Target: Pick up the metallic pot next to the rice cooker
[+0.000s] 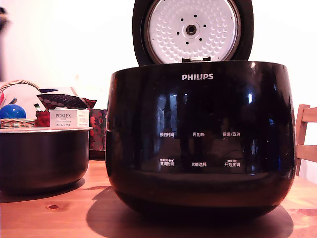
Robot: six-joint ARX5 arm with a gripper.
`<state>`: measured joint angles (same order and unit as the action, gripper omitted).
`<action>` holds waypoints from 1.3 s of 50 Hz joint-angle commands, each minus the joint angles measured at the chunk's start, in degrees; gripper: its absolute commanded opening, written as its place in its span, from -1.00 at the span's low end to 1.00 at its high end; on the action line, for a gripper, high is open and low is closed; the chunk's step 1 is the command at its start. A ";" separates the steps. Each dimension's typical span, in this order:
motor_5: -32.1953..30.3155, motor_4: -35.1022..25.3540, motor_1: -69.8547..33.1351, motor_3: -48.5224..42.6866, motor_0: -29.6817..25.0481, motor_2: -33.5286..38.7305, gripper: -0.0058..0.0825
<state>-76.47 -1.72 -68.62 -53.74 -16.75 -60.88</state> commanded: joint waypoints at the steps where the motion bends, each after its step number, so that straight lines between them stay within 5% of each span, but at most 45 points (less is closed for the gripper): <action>1: -0.13 0.50 -2.69 0.13 0.15 -0.11 0.65; 33: -3.54 1.07 -15.74 4.76 0.13 -0.11 0.62; 49: -3.58 0.42 -18.08 4.00 0.20 -0.11 0.01; 65: -3.54 -0.83 -19.34 3.58 0.44 -0.11 -0.23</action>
<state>-79.77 -2.07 -86.43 -49.87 -16.71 -60.97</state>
